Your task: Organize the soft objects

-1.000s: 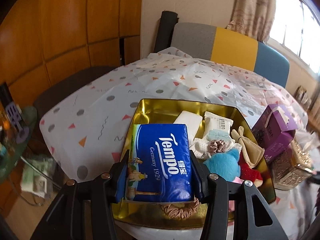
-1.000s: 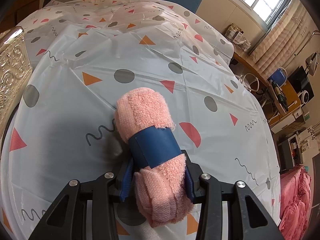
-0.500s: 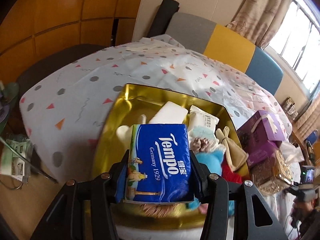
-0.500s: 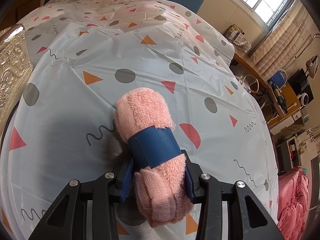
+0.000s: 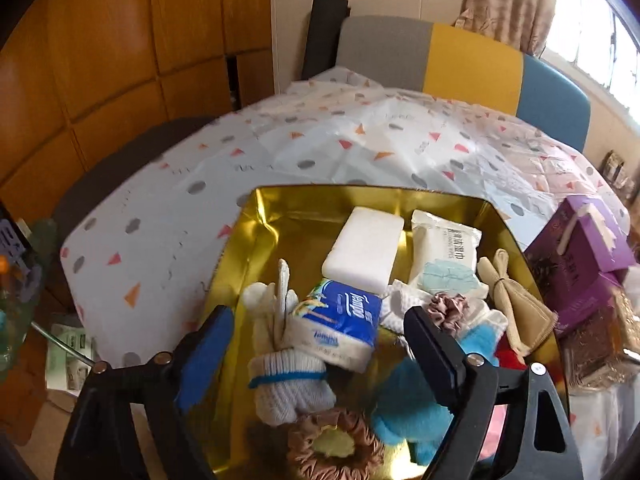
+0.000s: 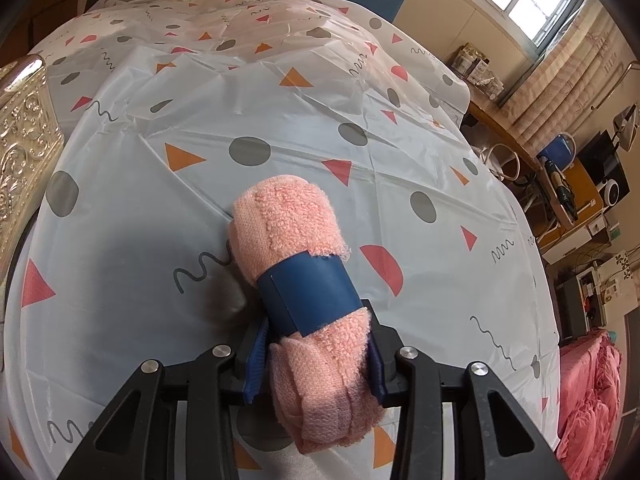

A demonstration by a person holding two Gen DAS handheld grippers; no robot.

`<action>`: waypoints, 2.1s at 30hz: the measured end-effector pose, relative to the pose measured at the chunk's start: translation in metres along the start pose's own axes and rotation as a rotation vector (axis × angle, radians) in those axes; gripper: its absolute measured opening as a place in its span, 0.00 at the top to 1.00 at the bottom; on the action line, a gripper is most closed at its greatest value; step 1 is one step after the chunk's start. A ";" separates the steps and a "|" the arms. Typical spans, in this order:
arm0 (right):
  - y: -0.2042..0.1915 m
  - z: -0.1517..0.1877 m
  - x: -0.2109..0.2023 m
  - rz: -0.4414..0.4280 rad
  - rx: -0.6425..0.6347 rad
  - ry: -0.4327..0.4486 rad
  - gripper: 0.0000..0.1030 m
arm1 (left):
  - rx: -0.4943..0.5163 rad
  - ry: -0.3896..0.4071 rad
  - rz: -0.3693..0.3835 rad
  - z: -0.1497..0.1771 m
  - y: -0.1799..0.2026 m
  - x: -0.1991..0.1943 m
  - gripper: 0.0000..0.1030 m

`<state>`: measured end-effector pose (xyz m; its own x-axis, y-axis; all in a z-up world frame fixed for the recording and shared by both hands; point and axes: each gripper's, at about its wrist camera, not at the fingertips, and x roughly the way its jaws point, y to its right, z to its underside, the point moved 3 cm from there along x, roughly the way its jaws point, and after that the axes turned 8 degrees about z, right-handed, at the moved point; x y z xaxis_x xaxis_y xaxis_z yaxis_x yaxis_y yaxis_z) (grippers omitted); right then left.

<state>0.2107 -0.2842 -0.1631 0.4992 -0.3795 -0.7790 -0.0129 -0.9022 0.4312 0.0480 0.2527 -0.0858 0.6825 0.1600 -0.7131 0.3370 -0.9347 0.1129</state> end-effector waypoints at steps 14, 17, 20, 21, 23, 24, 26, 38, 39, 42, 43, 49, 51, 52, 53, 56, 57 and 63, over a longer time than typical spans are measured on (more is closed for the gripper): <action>0.019 -0.042 -0.061 -0.181 0.237 0.055 0.64 | 0.023 0.067 -0.003 0.010 0.001 -0.044 0.00; 0.011 -0.069 -0.119 -0.211 0.215 0.191 0.64 | 0.013 0.059 -0.017 0.011 -0.001 -0.045 0.00; -0.008 -0.089 -0.181 -0.291 0.179 0.320 0.64 | 0.003 0.070 -0.029 0.014 -0.005 -0.047 0.00; -0.017 -0.093 -0.198 -0.316 0.162 0.356 0.64 | -0.001 0.073 -0.037 0.014 -0.007 -0.048 0.00; -0.046 -0.101 -0.237 -0.389 0.107 0.424 0.63 | -0.010 0.081 -0.045 0.015 -0.010 -0.050 0.00; -0.061 -0.104 -0.250 -0.422 0.080 0.444 0.63 | -0.011 0.083 -0.051 0.015 -0.012 -0.050 0.00; -0.100 -0.107 -0.274 -0.510 0.015 0.464 0.63 | -0.008 0.094 -0.070 0.015 -0.014 -0.052 0.00; -0.342 -0.088 -0.262 -0.703 -0.308 0.210 0.62 | -0.065 0.167 -0.075 0.011 -0.035 -0.067 0.00; -0.352 -0.083 -0.256 -0.688 -0.322 0.187 0.62 | -0.073 0.167 -0.081 0.010 -0.038 -0.067 0.00; -0.375 -0.075 -0.230 -0.664 -0.337 0.125 0.58 | -0.102 0.164 -0.098 0.010 -0.045 -0.066 0.00; -0.381 -0.071 -0.226 -0.656 -0.344 0.121 0.56 | -0.109 0.161 -0.116 0.010 -0.046 -0.066 0.00; -0.373 -0.064 -0.225 -0.675 -0.318 0.170 0.44 | -0.113 0.160 -0.169 0.012 -0.049 -0.067 0.00; -0.366 -0.064 -0.233 -0.667 -0.297 0.207 0.42 | -0.106 0.159 -0.166 0.013 -0.047 -0.068 0.00; -0.360 -0.065 -0.238 -0.665 -0.281 0.230 0.38 | -0.104 0.158 -0.166 0.013 -0.045 -0.068 0.00; -0.355 -0.065 -0.243 -0.668 -0.267 0.249 0.36 | -0.099 0.159 -0.162 0.014 -0.043 -0.069 0.00; -0.338 -0.065 -0.257 -0.673 -0.239 0.302 0.35 | -0.098 0.160 -0.157 0.015 -0.038 -0.071 0.00; -0.334 -0.064 -0.262 -0.660 -0.230 0.326 0.35 | -0.098 0.162 -0.156 0.015 -0.036 -0.072 0.00; -0.292 -0.047 -0.281 -0.599 -0.104 0.412 0.35 | -0.061 0.194 -0.151 0.015 -0.017 -0.082 0.00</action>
<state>0.1150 0.0953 -0.0491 0.6808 0.2987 -0.6688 0.4360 -0.8990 0.0423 -0.0234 0.2509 -0.0402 0.7315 0.3595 -0.5793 0.4787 -0.8758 0.0610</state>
